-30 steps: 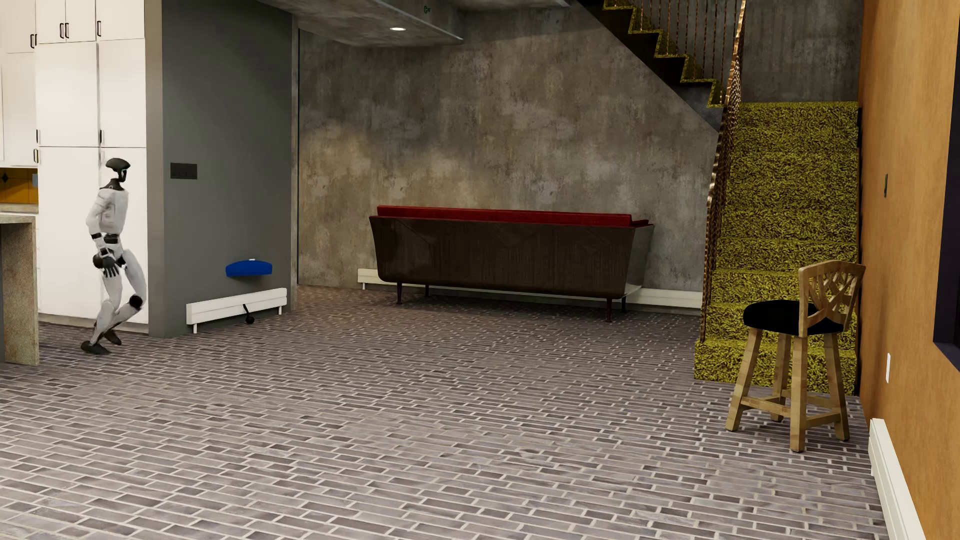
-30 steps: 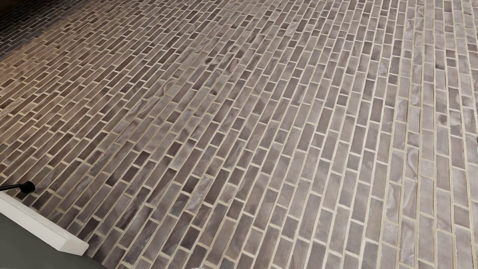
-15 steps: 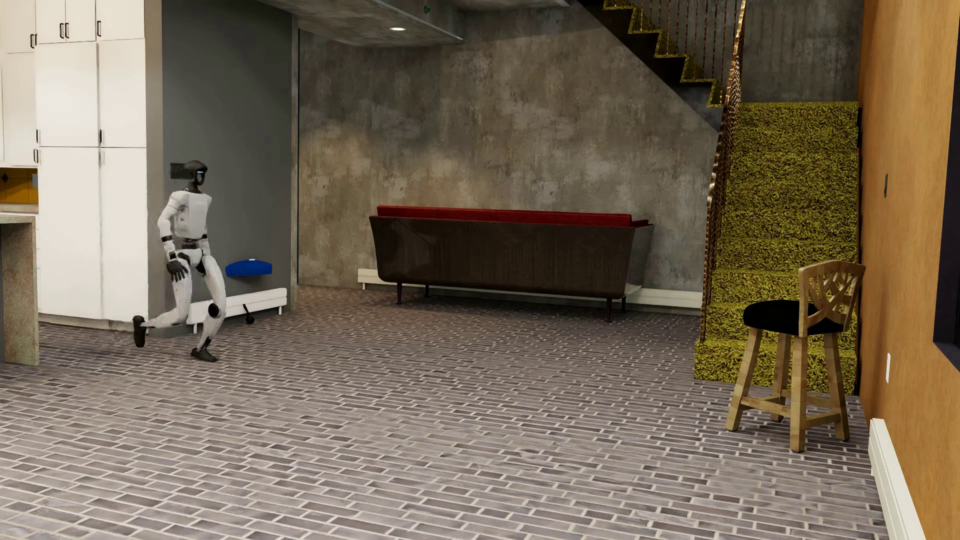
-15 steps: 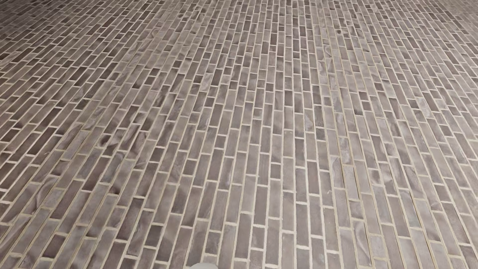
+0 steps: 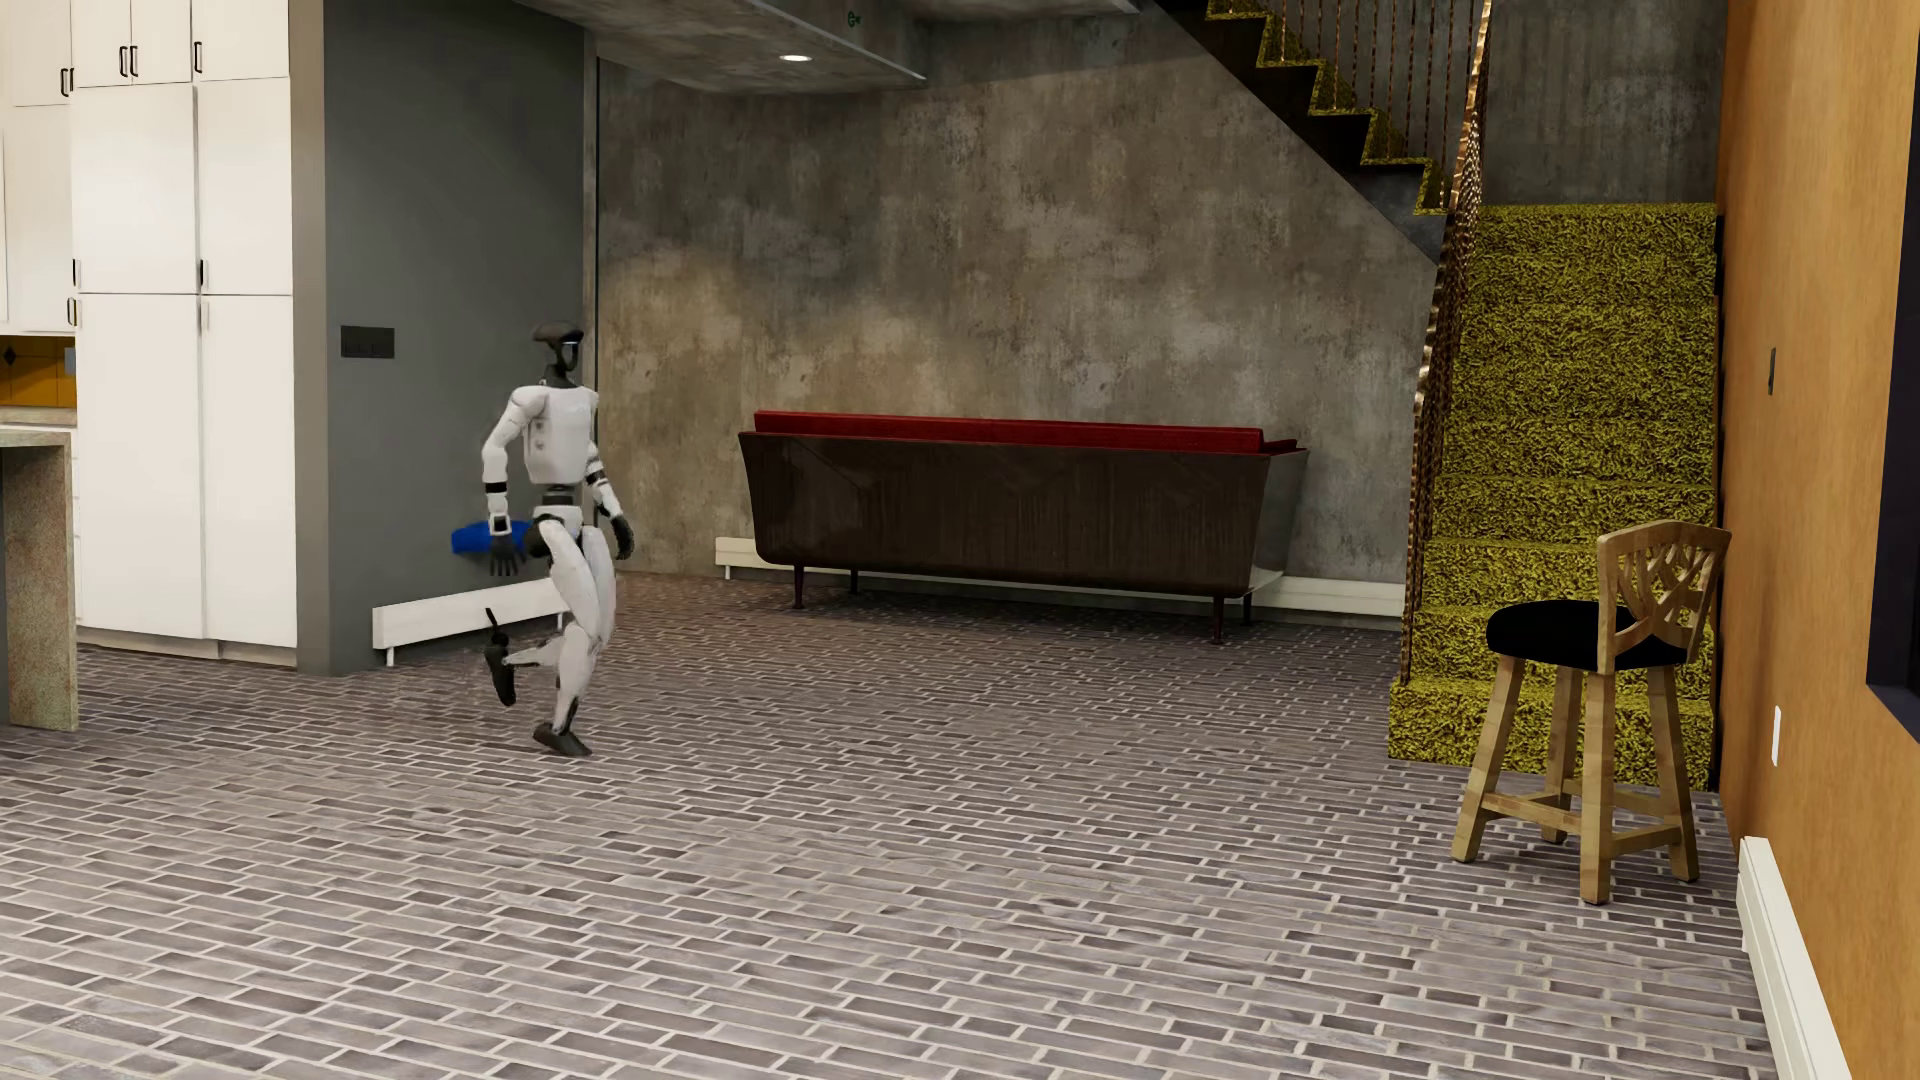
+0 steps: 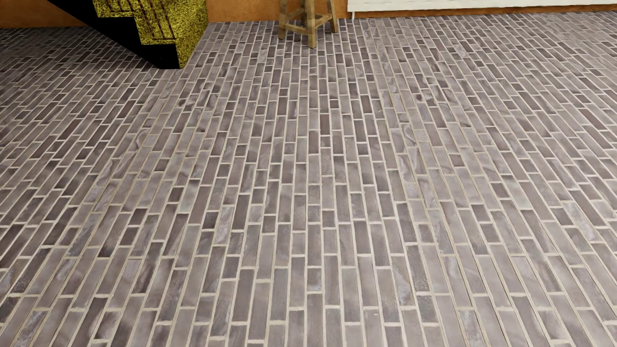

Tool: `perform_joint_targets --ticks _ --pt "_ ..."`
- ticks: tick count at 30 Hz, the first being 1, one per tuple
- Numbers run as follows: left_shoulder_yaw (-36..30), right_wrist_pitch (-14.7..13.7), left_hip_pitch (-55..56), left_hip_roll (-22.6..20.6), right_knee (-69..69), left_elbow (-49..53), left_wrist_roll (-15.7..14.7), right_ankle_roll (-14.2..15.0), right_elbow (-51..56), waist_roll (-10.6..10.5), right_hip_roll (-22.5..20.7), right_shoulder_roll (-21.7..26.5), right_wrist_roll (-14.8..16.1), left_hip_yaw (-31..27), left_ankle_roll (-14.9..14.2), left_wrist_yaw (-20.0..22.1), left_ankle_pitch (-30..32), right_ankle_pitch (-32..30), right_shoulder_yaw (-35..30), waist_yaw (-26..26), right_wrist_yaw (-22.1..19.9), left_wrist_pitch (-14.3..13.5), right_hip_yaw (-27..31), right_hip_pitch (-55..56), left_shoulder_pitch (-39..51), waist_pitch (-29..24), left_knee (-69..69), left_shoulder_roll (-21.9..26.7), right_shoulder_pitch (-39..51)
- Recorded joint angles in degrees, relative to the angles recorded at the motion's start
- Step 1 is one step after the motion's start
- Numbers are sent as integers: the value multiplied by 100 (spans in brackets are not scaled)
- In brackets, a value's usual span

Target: Head to stool

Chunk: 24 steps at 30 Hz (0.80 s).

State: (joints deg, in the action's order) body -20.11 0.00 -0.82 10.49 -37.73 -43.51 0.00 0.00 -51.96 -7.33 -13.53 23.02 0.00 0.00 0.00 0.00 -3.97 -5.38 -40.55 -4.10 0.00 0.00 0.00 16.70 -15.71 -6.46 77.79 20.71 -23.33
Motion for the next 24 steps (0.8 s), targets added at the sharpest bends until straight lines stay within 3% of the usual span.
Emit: perform_joint_targets --ticks 1,3,6,7,8,9,10,11,12,13,14,15,16,17,18,19,20,21,22,23,24 --pt "-311 0 597 -208 340 -380 0 0 291 140 23 -16 0 0 0 0 -606 404 347 435 0 0 0 -712 -224 -26 114 -37 241" --pt "-715 0 1676 -368 1050 -1030 0 0 1076 333 181 39 0 0 0 0 -867 1371 1039 1125 0 0 0 -2040 -774 -15 -885 -28 718" --pt "-724 0 2469 -263 1430 -1406 0 0 2303 535 630 225 0 0 0 0 -656 2508 1960 2078 0 0 0 -3252 -1510 164 -4134 76 1482" --pt "-396 0 2626 -204 1450 -1458 0 0 2645 540 684 329 0 0 0 0 -608 2631 2180 2324 0 0 0 -3440 -1717 305 -4773 79 1647" --pt "-390 0 2858 -140 1381 -1532 0 0 2939 553 862 445 0 0 0 0 360 2625 2405 2515 0 0 0 -3637 -1848 396 -6964 138 1762" --pt "-271 0 3014 -111 1225 -1640 0 0 3038 550 1068 478 0 0 0 0 -850 2420 2623 2747 0 0 0 -3893 -1939 391 -4850 157 1783" --pt "-283 0 3035 -196 829 -1768 0 0 3029 608 1259 467 0 0 0 0 -563 1973 2711 2905 0 0 0 -4092 -1983 384 -4267 216 1709" --pt "-233 0 3406 -376 23 -1896 0 0 2901 802 1439 339 0 0 0 0 -181 1090 2722 2858 0 0 0 -3832 -1980 532 -3483 216 1606" --pt "-344 0 3190 -757 -937 -2142 0 0 2593 1006 1712 214 0 0 0 0 -440 -8 2630 2719 0 0 0 -3693 -1822 404 -2814 257 1432" --pt "-438 0 2761 -891 -2296 -2141 0 0 2300 902 1610 159 0 0 0 0 -847 -685 2232 2532 0 0 0 -3203 -1623 313 -2650 192 1275" --pt "-393 0 2225 -1089 -3394 -1814 0 0 1794 915 1593 72 0 0 0 0 -1026 -478 1755 2282 0 0 0 -2628 -1486 232 -2783 146 1294" --pt "-422 0 1667 -1173 -4033 -1446 0 0 1096 797 1431 -26 0 0 0 0 -1035 -103 1139 1865 0 0 0 -2001 -1294 181 -3092 84 1330" --pt "-219 0 1071 -1203 -4096 -955 0 0 996 577 1209 -97 0 0 0 0 -1001 -4 1189 1463 0 0 0 -1444 -1081 144 -3456 -52 972" --pt "-37 0 437 -1223 -3623 -327 0 0 431 498 1086 -277 0 0 0 0 -976 -203 1213 1041 0 0 0 -978 -942 82 -3849 -63 684" --pt "-8 0 -37 -1118 -2634 190 0 0 61 346 919 -167 0 0 0 0 -891 -714 331 723 0 0 0 -508 -679 97 -4149 -69 558" --pt "113 0 -461 -1025 -1395 800 0 0 -142 266 872 -152 0 0 0 0 -847 -1217 114 346 0 0 0 -145 -435 79 -4385 -62 303" --pt "377 0 -939 -927 -197 1381 0 0 -295 225 869 -147 0 0 0 0 -982 -1103 -74 91 0 0 0 53 -264 88 -4598 -38 21" --pt "484 0 -1257 -902 800 1797 0 0 -427 233 969 -123 0 0 0 0 -1111 131 -211 -168 0 0 0 275 8 151 -4744 26 -206" --pt "663 0 -1449 -859 1112 2110 0 0 -428 295 1126 -71 0 0 0 0 -1276 1879 -432 -441 0 0 0 524 258 200 -4707 102 -400" --pt "863 0 -1701 -717 1017 2354 0 0 -381 269 1199 -44 0 0 0 0 -1349 2747 -340 -681 0 0 0 687 411 223 -4675 158 -582" --pt "1058 0 -1991 -656 1014 2458 0 0 -455 338 1314 14 0 0 0 0 -1213 2559 -513 -1017 0 0 0 785 451 167 -4608 182 -684"
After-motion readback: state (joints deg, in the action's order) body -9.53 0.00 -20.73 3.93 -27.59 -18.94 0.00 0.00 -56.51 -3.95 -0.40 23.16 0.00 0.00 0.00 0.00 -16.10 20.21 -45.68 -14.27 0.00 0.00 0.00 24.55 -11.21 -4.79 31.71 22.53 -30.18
